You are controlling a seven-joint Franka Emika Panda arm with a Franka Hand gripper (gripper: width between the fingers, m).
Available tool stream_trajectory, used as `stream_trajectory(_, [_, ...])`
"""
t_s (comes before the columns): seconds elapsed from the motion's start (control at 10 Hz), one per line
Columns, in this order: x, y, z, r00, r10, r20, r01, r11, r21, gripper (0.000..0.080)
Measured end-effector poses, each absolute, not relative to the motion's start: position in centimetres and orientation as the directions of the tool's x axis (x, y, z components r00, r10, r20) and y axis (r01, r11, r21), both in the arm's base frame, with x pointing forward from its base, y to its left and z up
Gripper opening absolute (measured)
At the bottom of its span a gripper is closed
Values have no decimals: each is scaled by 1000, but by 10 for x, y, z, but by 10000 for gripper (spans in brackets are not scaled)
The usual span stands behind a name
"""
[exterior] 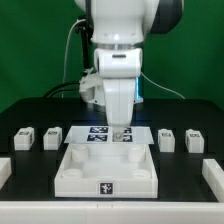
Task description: Assemble one leg
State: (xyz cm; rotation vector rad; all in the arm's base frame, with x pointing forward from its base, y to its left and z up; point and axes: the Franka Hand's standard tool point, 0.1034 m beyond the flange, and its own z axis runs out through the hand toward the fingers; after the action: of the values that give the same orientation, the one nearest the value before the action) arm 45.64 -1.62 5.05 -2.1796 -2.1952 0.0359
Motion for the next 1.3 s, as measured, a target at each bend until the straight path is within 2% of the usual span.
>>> stream_trajectory(0.1, [451,-22,36,-3,1000,25,998,5,-64,650])
stream_trajectory(0.4, [442,-25,16,13,999,33,996,-11,-87,650])
stream_trajectory(0.9, [439,-29,13,23,999,34,995,-20,-95,637])
stream_trajectory(1.1, [439,-29,13,24,999,34,995,-20,-96,278])
stream_trajectory(1.2, [439,-29,13,24,999,34,995,-20,-96,278])
stream_trajectory(1.3, [439,-29,13,24,999,34,995,-20,-96,99])
